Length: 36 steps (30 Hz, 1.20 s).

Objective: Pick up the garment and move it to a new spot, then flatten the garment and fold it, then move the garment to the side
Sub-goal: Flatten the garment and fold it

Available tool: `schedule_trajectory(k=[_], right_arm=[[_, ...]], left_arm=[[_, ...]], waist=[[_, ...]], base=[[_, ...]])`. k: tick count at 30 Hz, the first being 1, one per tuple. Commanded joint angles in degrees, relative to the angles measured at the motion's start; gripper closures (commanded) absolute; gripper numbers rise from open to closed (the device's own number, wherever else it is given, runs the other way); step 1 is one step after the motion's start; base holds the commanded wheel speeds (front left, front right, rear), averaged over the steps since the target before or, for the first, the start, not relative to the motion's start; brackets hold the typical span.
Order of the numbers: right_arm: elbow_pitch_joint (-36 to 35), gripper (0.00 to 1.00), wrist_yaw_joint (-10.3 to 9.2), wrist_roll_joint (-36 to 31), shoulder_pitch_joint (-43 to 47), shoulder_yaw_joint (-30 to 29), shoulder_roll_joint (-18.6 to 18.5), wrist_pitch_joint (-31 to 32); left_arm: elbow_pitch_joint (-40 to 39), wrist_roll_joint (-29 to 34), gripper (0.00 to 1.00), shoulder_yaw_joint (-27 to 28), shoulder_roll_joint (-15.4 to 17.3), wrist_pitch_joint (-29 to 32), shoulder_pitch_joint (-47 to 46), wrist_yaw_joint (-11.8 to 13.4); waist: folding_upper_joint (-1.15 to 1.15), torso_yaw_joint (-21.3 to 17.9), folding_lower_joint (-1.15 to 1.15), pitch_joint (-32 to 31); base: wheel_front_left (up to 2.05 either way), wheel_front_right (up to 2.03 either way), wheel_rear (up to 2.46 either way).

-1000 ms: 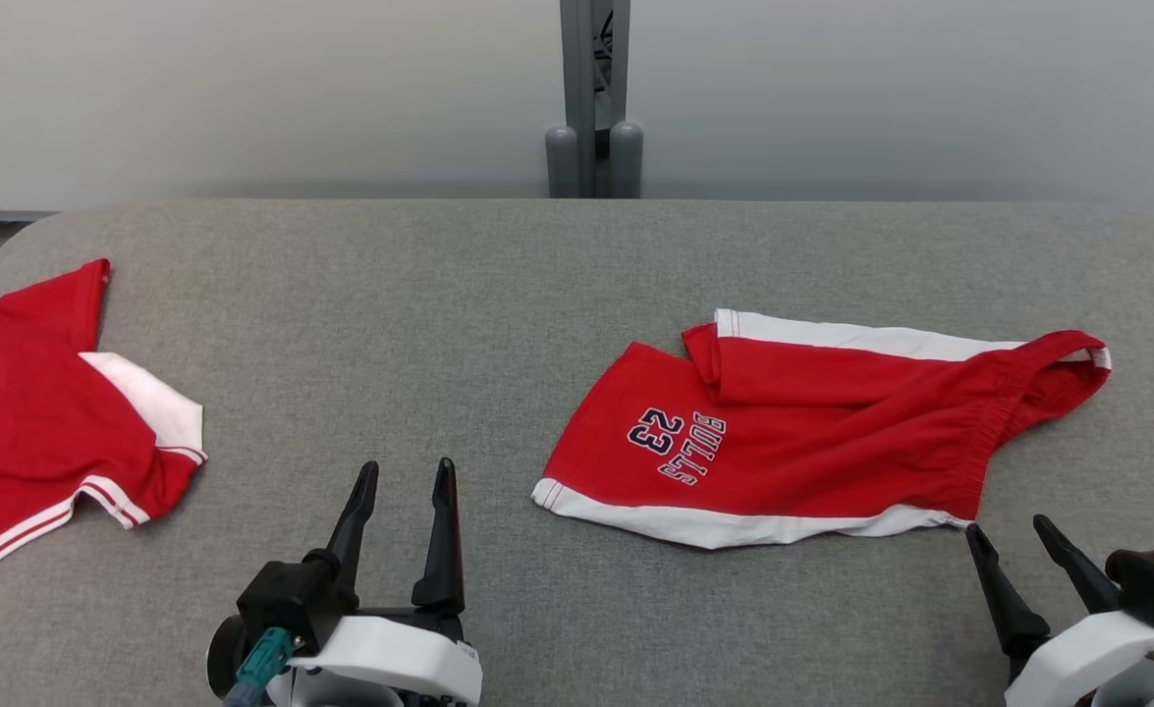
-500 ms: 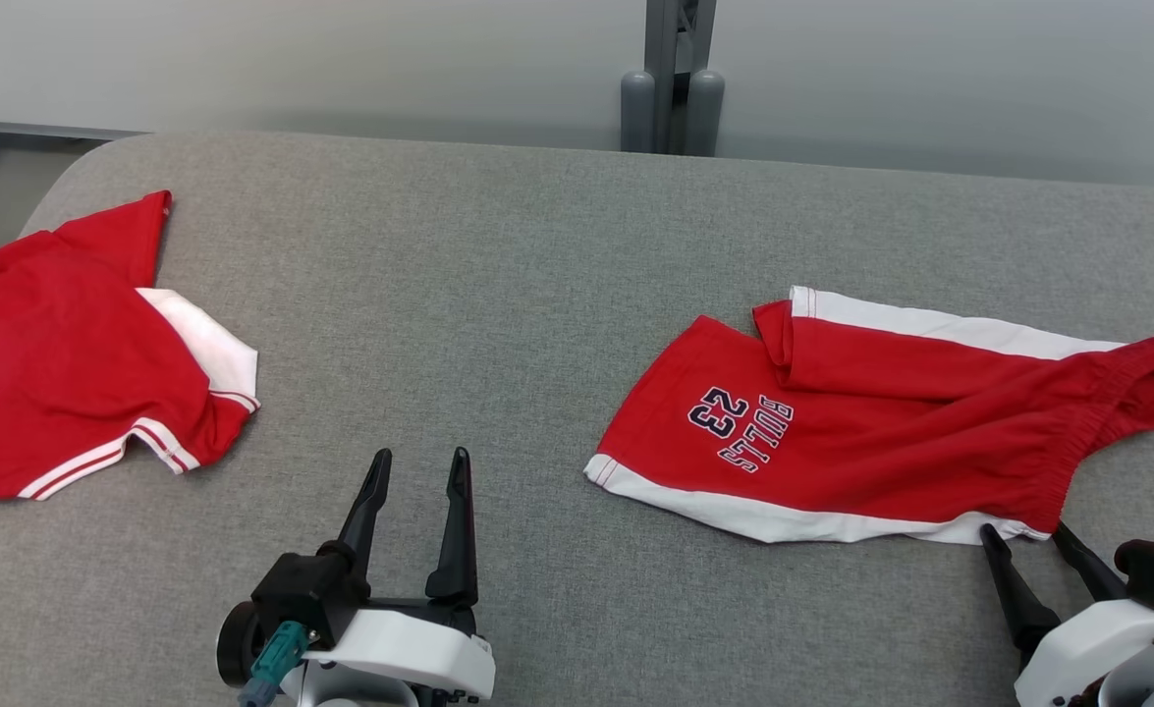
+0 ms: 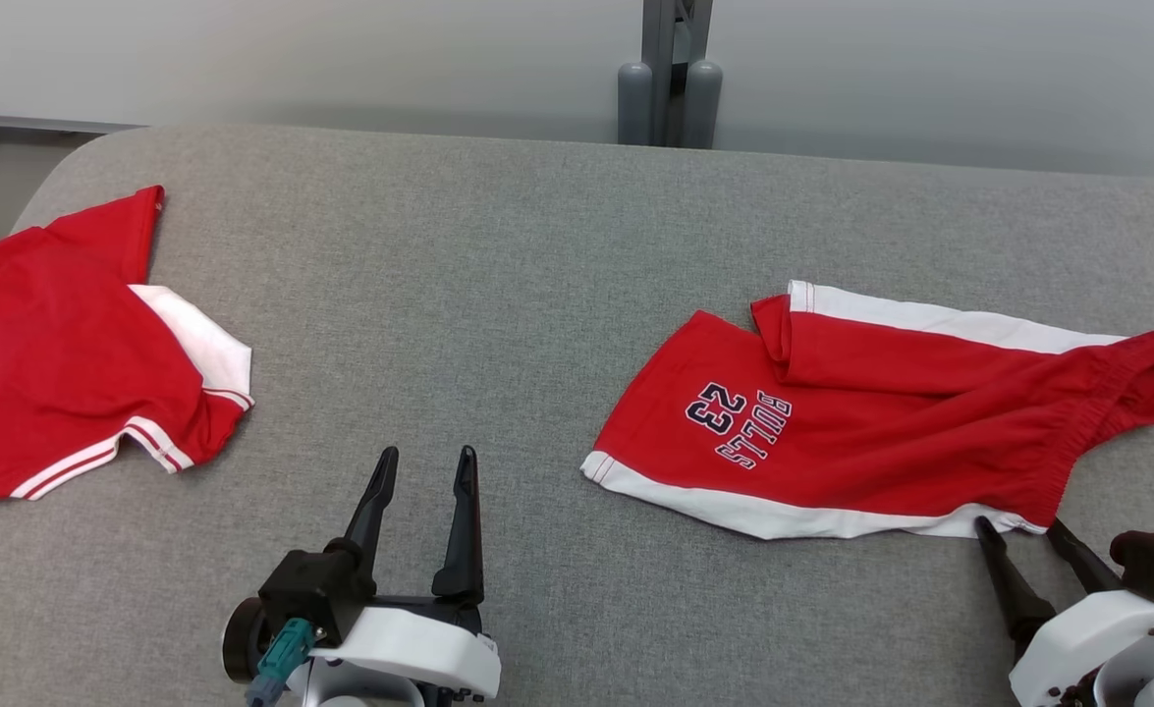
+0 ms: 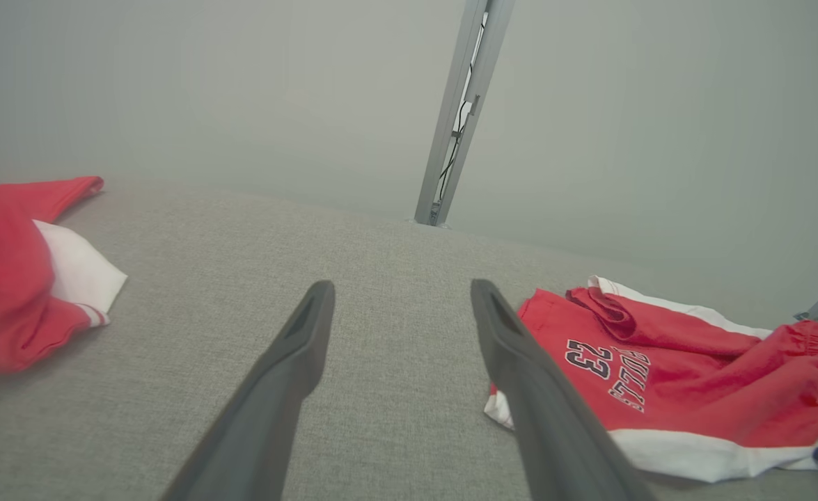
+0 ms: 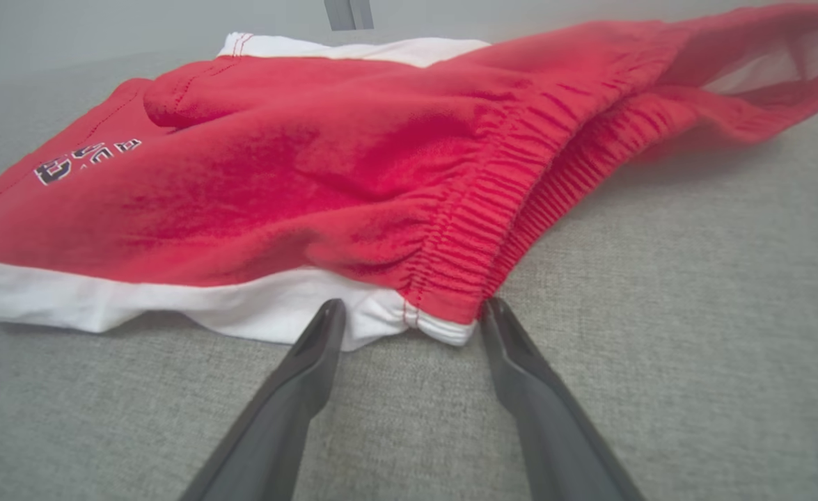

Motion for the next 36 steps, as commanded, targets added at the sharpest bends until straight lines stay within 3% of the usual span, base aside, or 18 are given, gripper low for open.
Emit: schedule_trajectory(k=[1,2,4,14,23,29,36], right_arm=[[-0.22,0.78,0.01,0.71,-0.95,0.17,-0.82,-0.11],[-0.22,0.78,0.01,0.71,-0.95,0.17,-0.82,-0.11],[0.21,1.00,0.01,1.18,-1.06,0.62,-0.99,-0.11],[-0.36,1.00,0.01,3.10,-0.25,0.70,-2.62,-0.10],[-0.75,1.00,0.01,5.39,-2.38,7.74,-4.78,-0.11],[-0.75,1.00,0.01,7.58,-5.08,10.87,-4.92,-0.11],[-0.72,1.00,0.00,8.61,-6.92,13.30,-5.55,-0.11]], left_arm=[[0.21,-0.13,0.00,0.01,0.23,-0.20,-1.28,0.31],[0.21,-0.13,0.00,0.01,0.23,-0.20,-1.28,0.31],[0.32,-0.18,0.00,-0.06,0.23,-0.20,-1.18,0.25],[3.77,0.20,0.00,-1.03,0.22,-0.19,-0.82,-0.98],[20.20,2.15,0.00,-9.03,0.24,-0.20,-8.38,-6.44],[29.63,3.48,0.00,-12.10,0.27,-0.20,-14.62,-7.97],[34.54,1.18,0.00,-15.07,0.24,-0.20,-18.67,-9.80]], waist=[[0.00,0.01,0.00,0.22],[0.00,0.01,0.00,0.22],[0.00,0.10,0.00,0.28],[0.00,-1.27,0.00,-1.30],[0.00,-6.25,0.00,-0.22],[0.00,-8.93,0.00,1.27],[0.00,-10.28,0.00,2.58]], base=[[0.00,0.00,0.00],[0.00,0.00,0.00],[0.00,0.00,0.00],[0.00,0.00,0.00],[0.00,0.00,0.00],[0.00,0.00,0.00],[0.00,0.00,0.00]])
